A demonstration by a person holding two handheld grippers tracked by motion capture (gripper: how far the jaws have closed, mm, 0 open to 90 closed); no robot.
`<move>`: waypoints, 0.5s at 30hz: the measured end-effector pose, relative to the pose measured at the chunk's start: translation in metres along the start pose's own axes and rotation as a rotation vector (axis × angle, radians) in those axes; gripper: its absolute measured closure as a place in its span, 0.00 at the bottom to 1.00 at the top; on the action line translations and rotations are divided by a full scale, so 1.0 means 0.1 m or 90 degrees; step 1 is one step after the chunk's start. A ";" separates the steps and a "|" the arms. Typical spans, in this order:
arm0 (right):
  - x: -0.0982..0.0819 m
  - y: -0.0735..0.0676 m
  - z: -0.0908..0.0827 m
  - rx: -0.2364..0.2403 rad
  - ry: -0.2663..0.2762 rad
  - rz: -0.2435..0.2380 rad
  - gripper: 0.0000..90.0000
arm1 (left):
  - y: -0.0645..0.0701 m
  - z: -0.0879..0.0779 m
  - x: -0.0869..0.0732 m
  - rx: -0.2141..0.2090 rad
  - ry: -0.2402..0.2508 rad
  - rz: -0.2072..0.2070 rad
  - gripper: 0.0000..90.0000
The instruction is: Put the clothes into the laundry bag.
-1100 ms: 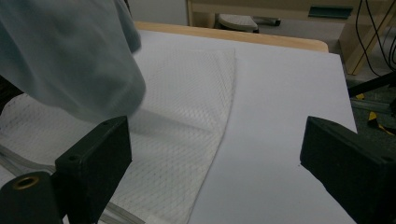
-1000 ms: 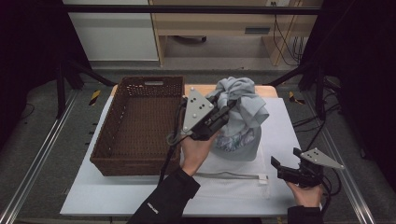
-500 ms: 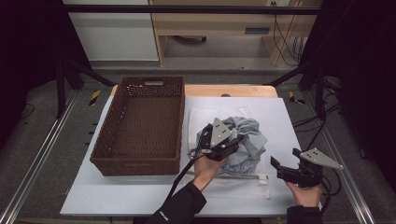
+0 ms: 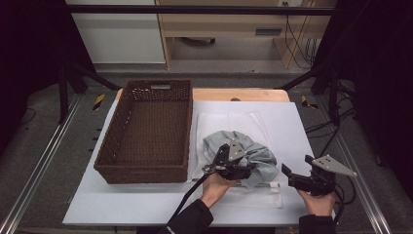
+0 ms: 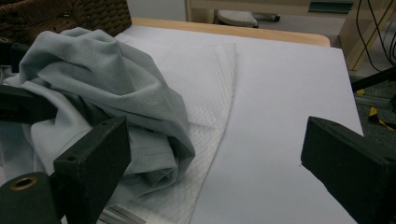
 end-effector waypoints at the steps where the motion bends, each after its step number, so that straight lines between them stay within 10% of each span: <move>1: 0.01 0.00 -0.01 0.001 0.004 0.001 0.09 | 0.00 -0.10 0.02 -0.006 0.006 -0.005 0.37; 9: 0.07 -0.10 -0.05 0.008 0.019 -0.009 0.06 | -0.03 -0.53 -0.07 0.040 0.010 0.016 0.31; 15: 0.18 -0.36 0.00 0.070 0.019 -0.026 0.06 | -0.13 -0.74 -0.35 0.043 -0.004 0.006 0.42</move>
Point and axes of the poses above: each handheld gripper's, and its own axes: z roughly forward along the jaws, x roughly out of its top, y roughly to its right, the point moved 4 cm from there along z, roughly forward along the jaws, and after that the axes turned 11 degrees about -y, right-handed, at the moved point
